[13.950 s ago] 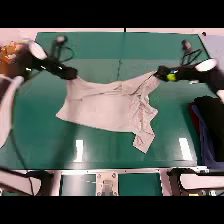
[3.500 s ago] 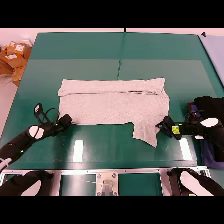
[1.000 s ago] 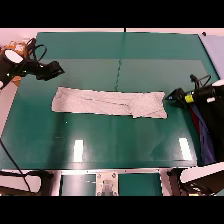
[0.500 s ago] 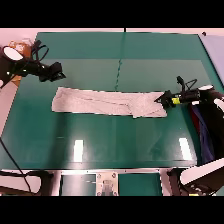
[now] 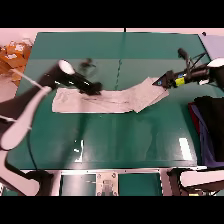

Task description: Fold the shirts.

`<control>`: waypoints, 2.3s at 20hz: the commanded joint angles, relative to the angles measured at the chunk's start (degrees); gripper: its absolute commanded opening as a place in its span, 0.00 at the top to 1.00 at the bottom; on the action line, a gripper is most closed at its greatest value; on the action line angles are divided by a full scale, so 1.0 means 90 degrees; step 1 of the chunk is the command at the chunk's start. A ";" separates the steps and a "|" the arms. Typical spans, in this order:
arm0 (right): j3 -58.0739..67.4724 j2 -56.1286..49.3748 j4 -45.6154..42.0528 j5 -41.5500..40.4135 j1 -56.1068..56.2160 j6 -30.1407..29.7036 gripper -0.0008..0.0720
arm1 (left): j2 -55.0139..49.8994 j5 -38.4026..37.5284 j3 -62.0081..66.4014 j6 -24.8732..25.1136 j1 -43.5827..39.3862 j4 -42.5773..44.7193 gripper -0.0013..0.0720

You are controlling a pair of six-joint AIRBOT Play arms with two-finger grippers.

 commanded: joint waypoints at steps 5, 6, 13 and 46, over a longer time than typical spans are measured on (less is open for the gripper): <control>0.1171 0.1054 -0.0044 0.0852 0.0498 0.0877 0.97 | -0.1088 0.2016 0.0238 0.0153 -0.1673 -0.1547 0.96; 0.1197 0.1054 -0.0049 0.0828 0.0498 0.0901 0.97 | -0.1166 0.2004 0.0316 0.0153 -0.1688 -0.1642 0.96; 0.1195 0.1001 -0.0372 0.0797 0.0651 0.1022 0.97 | -0.1180 -0.1253 0.1749 0.0403 -0.0588 -0.0610 0.96; 0.0214 -0.1498 -0.0942 -0.1673 0.1989 0.1724 0.22 | -0.0454 -0.3893 0.3859 -0.0379 0.3636 0.2511 0.96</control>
